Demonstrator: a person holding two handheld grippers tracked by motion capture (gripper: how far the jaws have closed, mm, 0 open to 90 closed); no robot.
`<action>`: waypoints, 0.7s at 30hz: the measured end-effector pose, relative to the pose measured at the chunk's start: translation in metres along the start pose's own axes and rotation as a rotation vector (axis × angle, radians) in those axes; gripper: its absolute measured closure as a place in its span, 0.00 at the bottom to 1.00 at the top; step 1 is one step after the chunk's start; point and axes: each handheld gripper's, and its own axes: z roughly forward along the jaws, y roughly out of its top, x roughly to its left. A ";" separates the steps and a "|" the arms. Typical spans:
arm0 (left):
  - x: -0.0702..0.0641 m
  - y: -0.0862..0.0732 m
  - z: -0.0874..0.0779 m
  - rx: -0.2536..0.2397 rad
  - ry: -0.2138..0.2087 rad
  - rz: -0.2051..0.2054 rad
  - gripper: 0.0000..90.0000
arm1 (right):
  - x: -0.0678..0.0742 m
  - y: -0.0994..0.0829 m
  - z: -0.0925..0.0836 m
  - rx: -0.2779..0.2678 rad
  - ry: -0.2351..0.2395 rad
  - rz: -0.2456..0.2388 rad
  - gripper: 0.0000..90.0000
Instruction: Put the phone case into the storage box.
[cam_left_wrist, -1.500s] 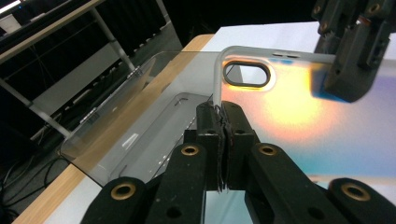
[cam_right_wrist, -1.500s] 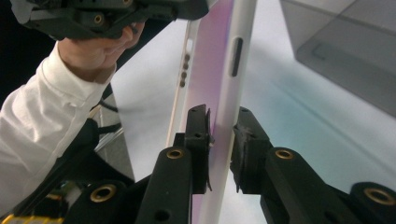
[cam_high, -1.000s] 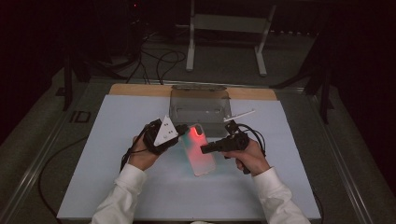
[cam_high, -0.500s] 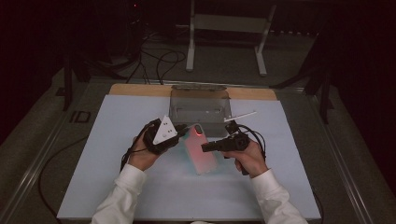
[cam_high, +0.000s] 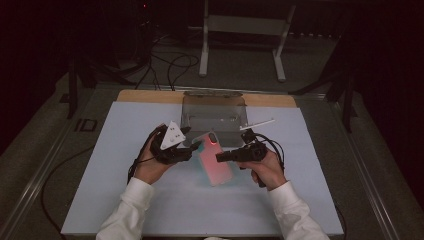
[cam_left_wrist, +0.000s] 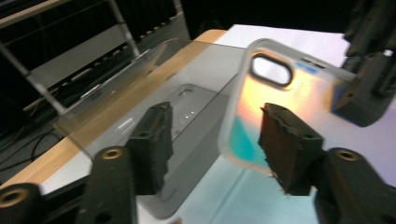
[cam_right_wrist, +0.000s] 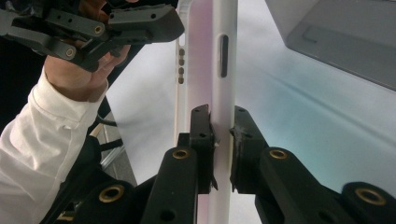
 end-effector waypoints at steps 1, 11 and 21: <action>0.001 -0.002 -0.002 -0.005 0.027 -0.017 0.41 | 0.000 0.000 0.000 0.001 0.000 0.000 0.91; 0.002 -0.012 -0.008 0.032 0.129 -0.109 0.13 | 0.000 0.000 0.000 -0.005 -0.008 -0.003 0.91; 0.005 -0.035 -0.020 0.041 0.130 -0.198 0.00 | 0.002 0.000 -0.001 -0.012 -0.017 -0.011 0.91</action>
